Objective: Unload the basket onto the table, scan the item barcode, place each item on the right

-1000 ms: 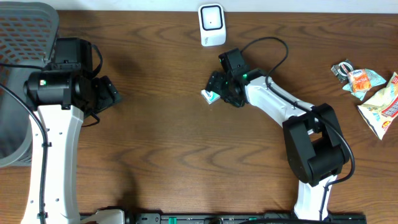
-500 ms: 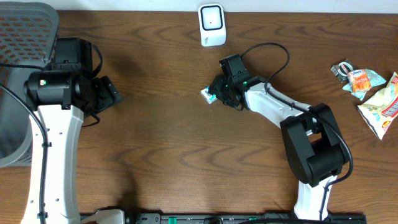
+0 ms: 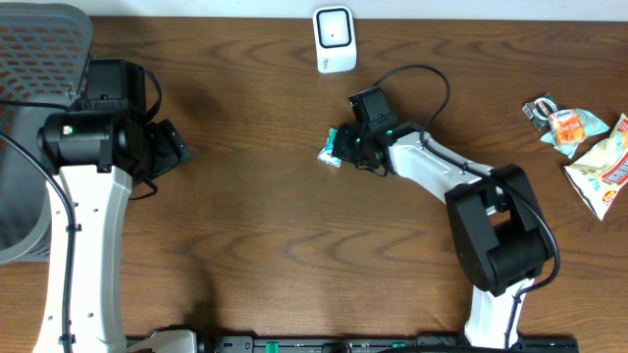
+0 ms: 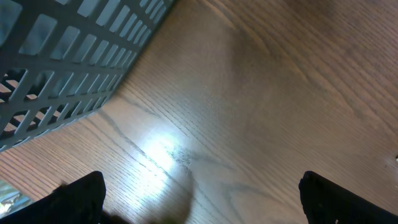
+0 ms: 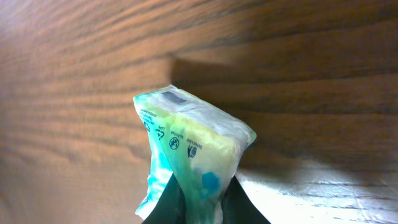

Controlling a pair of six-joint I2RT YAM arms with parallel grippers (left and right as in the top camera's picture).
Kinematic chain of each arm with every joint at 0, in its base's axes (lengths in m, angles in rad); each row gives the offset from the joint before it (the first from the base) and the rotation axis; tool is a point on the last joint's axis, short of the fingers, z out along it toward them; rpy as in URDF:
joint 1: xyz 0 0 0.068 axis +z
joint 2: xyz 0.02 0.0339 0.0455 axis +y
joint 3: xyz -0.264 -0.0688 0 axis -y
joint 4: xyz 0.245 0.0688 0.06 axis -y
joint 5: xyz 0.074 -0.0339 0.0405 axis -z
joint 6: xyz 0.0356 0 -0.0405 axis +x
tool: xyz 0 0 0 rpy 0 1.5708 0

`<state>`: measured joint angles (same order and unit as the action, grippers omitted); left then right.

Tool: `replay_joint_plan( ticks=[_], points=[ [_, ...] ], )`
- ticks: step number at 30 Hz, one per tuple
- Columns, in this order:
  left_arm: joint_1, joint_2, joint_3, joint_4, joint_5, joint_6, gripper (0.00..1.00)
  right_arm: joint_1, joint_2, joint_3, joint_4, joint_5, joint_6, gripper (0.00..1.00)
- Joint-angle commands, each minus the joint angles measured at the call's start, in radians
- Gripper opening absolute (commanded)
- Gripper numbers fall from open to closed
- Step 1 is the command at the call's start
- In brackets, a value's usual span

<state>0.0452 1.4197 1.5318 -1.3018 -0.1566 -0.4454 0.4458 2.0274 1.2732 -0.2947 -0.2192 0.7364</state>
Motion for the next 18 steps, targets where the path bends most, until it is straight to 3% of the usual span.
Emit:
replay_joint_plan(
  ticks=[1, 3, 4, 12, 18],
  points=[
    [0.004, 0.004, 0.004, -0.003, -0.010, -0.009, 0.98, -0.018, -0.061, -0.013, -0.011, -0.077, -0.209, 0.07],
    [0.004, 0.004, 0.004, -0.003, -0.010, -0.009, 0.98, -0.022, -0.089, -0.013, -0.021, -0.115, -0.301, 0.07],
    [0.004, 0.004, 0.004, -0.003, -0.010, -0.009, 0.98, -0.022, -0.101, -0.013, -0.025, -0.135, -0.340, 0.01],
    [0.004, 0.004, 0.004, -0.003, -0.010, -0.009, 0.98, -0.021, -0.145, -0.013, -0.055, -0.315, -0.641, 0.01],
    [0.004, 0.004, 0.004, -0.003, -0.010, -0.009, 0.98, -0.022, -0.144, -0.013, -0.167, -0.336, -0.844, 0.01]
  ],
)
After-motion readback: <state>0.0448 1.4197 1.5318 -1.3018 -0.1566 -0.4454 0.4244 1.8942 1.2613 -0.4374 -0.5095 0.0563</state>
